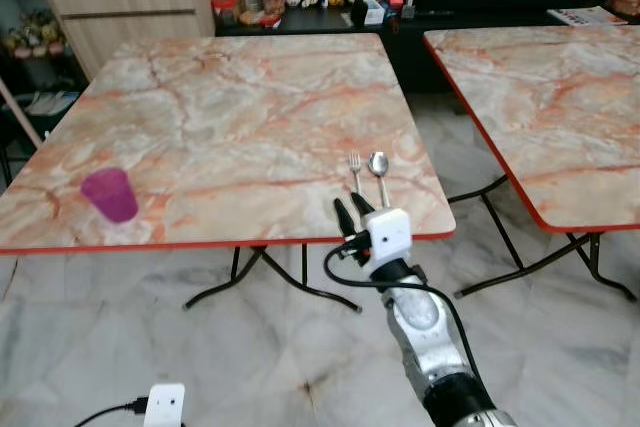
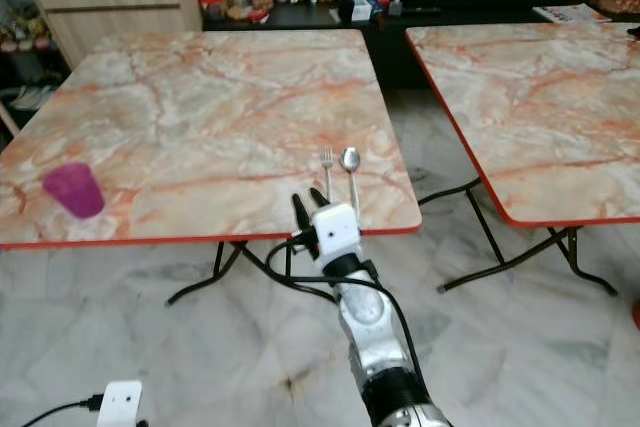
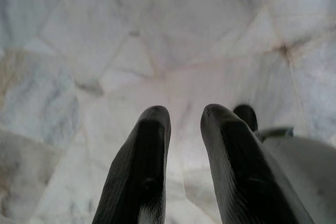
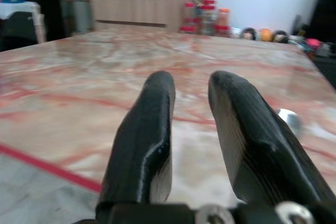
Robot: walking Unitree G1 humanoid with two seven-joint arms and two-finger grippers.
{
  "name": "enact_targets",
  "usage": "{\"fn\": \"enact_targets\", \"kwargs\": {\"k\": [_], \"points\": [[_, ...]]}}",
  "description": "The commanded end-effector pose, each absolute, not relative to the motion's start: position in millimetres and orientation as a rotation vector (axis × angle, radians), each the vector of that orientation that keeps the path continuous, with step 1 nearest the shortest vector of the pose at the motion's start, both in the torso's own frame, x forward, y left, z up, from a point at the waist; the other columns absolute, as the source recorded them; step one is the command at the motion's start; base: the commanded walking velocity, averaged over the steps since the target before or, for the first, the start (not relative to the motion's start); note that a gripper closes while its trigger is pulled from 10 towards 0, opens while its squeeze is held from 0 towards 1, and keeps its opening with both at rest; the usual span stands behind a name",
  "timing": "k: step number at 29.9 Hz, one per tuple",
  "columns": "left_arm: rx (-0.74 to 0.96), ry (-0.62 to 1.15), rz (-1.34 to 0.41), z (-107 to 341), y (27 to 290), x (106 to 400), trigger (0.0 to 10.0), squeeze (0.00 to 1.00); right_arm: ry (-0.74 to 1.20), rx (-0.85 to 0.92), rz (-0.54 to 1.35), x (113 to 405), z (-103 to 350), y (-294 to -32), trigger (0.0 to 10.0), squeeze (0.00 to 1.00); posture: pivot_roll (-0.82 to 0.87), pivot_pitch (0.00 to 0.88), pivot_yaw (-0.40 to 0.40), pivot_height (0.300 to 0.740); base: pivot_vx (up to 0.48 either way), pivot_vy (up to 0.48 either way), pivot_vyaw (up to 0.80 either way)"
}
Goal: Setting the table
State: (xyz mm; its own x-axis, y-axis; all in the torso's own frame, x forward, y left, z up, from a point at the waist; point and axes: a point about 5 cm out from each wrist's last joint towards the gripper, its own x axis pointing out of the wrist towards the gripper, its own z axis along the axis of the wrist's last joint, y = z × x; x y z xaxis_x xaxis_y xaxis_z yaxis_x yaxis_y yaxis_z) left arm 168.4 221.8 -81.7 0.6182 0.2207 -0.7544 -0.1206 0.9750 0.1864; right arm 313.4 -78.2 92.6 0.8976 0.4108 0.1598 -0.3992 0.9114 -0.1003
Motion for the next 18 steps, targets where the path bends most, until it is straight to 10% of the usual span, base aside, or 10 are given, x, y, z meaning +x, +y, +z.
{"fn": "enact_targets", "kwargs": {"k": [1, 18], "points": [[0.113, 0.904, 0.198, -84.1, 219.5, 165.4, 10.0, 0.00, -0.191, -0.063, 0.411, 315.0, 97.0, -80.8, 10.0, 0.00, 0.04, 0.025, 0.025, 0.740, 0.446, 0.000, 0.00], [0.132, 0.923, 0.170, -86.8, 220.9, 158.2, 10.0, 0.00, -0.184, -0.047, 0.387, 310.7, 95.5, -80.1, 10.0, 0.00, 0.03, 0.022, 0.036, 0.740, 0.445, 0.000, 0.00]]}}
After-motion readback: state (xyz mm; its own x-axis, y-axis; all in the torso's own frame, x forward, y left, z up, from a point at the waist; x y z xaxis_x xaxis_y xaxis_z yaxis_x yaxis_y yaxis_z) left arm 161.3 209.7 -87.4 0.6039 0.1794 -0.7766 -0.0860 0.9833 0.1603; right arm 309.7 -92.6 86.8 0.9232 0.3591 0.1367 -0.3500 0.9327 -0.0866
